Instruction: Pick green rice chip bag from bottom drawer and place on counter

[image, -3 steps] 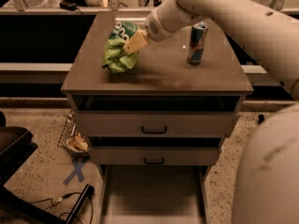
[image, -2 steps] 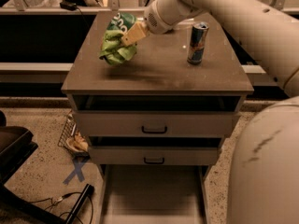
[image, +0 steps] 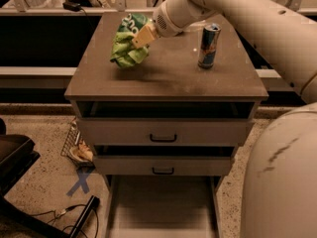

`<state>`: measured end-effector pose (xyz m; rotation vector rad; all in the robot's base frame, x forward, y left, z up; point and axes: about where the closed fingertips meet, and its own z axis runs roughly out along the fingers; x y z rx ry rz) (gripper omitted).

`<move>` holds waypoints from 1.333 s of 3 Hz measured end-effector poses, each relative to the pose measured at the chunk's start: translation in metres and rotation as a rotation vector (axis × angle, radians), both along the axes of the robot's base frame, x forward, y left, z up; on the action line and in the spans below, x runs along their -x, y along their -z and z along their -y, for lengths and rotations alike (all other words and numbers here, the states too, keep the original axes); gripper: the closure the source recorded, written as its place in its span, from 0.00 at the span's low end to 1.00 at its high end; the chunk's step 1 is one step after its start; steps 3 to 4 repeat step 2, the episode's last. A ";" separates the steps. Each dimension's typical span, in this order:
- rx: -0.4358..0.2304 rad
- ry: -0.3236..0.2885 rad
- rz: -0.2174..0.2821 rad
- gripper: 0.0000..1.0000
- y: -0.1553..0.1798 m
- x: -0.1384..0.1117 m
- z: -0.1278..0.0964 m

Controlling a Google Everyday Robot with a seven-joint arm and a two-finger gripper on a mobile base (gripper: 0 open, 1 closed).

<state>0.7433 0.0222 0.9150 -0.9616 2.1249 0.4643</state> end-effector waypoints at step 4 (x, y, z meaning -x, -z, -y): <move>0.001 -0.006 -0.005 0.00 0.003 0.000 -0.004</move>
Offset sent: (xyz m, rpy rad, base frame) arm -0.0001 0.0019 -0.0015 -0.0004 0.0023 0.0028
